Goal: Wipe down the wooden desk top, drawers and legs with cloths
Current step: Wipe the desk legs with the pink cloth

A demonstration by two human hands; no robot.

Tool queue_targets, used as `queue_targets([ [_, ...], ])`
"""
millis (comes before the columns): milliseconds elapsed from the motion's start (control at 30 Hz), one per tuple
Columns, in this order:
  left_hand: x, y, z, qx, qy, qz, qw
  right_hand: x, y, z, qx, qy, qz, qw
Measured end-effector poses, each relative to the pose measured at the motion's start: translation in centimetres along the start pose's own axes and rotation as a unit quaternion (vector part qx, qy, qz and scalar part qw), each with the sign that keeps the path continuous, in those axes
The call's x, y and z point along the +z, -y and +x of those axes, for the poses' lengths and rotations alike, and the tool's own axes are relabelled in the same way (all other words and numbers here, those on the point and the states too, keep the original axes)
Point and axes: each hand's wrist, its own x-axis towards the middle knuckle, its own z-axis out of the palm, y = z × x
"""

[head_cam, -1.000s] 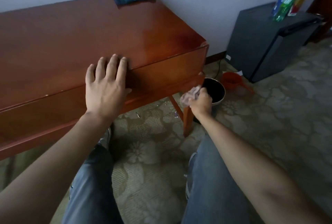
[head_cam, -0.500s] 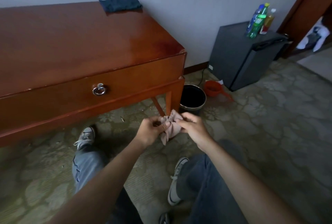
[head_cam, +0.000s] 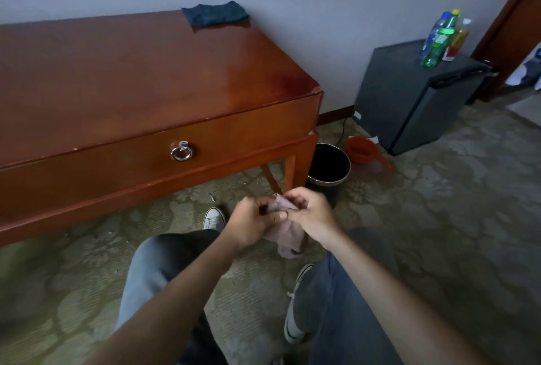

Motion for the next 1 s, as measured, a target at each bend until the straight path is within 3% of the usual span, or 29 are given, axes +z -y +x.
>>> queue_targets([
  [133, -1.1, 1.5, 1.0, 0.029, -0.012, 0.139, 0.99, -0.3, -1.1, 1.1, 0.01, 0.027, -0.187, 0.982],
  [167, -1.1, 1.6, 1.1, 0.03, 0.007, 0.125, 0.992, -0.5, -1.1, 1.1, 0.023, 0.02, -0.213, 0.977],
  [267, -0.6, 1.1, 1.4, -0.027, 0.097, -0.058, 0.993, -0.8, -1.1, 1.5, 0.033, 0.057, -0.205, 0.977],
  [333, -0.2, 1.6, 2.1, -0.052, 0.122, -0.051, 0.99, -0.4, -1.1, 1.9, 0.017, 0.068, -0.171, 0.983],
  [433, 0.2, 3.2, 4.1, -0.098, 0.043, 0.125, 0.986, -1.0, -2.3, 3.9, 0.018, -0.012, -0.151, 0.988],
  [533, 0.2, 4.0, 6.7, -0.162, -0.064, 0.123, 0.977, -3.3, -4.7, 6.5, 0.089, -0.121, -0.099, 0.984],
  [633, 1.5, 3.9, 10.6, -0.179, -0.122, 0.041, 0.975, -4.6, -6.8, 8.1, 0.173, -0.175, -0.051, 0.968],
  [733, 4.8, 2.9, 14.0, -0.183, -0.079, -0.176, 0.964, -4.4, -7.0, 9.4, 0.177, -0.143, -0.05, 0.972],
  [833, 7.3, 2.6, 14.9, -0.192, -0.065, -0.395, 0.896, -4.8, -6.3, 10.4, 0.186, -0.113, -0.07, 0.974],
  [1000, 7.5, 5.2, 15.8, -0.244, -0.135, -0.558, 0.781, -5.3, -6.0, 12.7, 0.24, -0.11, 0.006, 0.965],
])
